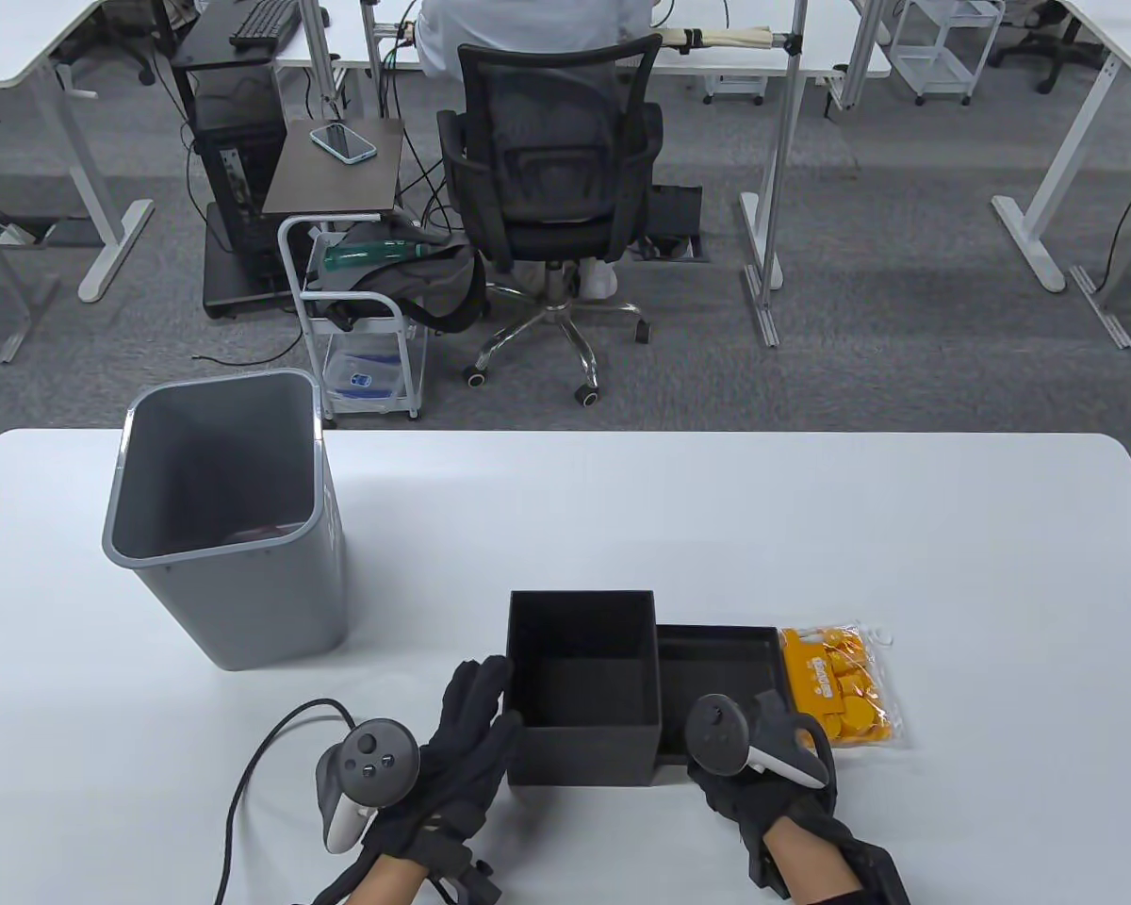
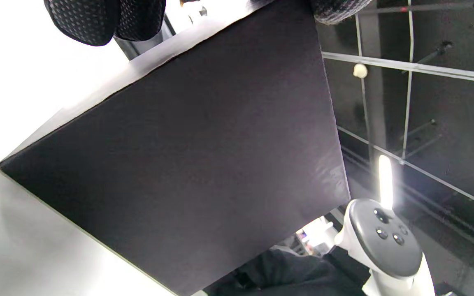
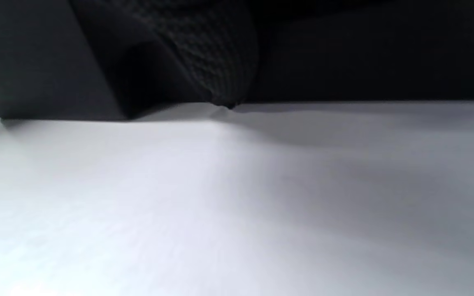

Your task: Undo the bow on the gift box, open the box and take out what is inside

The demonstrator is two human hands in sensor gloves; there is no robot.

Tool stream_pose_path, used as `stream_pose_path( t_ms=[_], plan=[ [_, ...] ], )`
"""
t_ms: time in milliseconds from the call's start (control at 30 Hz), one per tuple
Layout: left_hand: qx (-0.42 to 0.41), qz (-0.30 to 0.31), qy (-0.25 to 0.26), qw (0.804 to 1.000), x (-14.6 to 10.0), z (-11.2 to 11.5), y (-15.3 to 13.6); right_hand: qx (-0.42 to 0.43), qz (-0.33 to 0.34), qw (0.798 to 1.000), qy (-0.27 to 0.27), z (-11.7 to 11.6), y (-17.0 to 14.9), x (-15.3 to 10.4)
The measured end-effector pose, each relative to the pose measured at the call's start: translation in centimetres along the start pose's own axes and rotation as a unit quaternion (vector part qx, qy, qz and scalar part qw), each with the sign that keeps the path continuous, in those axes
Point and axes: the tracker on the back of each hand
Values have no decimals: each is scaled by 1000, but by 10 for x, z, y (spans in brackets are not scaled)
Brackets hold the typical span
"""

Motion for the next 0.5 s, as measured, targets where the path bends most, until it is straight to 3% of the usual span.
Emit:
stream_pose_path(
  t_ms=[133,200,267,333,400,500],
  plan=[
    [-4,-8,-9,1000,1,2,-1,7,-12,998,-62,16,-3,-7],
    [-11,-6,-7,1000,1,2,-2,64,-14,987,-146,43,-10,-19],
    [-23,-6,-5,1000,2,4,-2,152,-14,964,-220,75,-21,-33],
    [-23,-8,-8,1000,2,4,-2,278,17,921,-271,112,-30,-47],
    [-30,-9,-11,999,4,7,-3,428,70,852,-292,147,-36,-57],
    [-32,-13,-13,999,4,8,-7,614,130,715,-308,162,-46,-59]
  ],
)
Point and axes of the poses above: the tracker on the back of each hand, its own y axis roughly to the thumb side, its own x axis roughly from the wrist to the fingertips, z = x × y, and after that the axes turned 1 degree about -z, right-handed
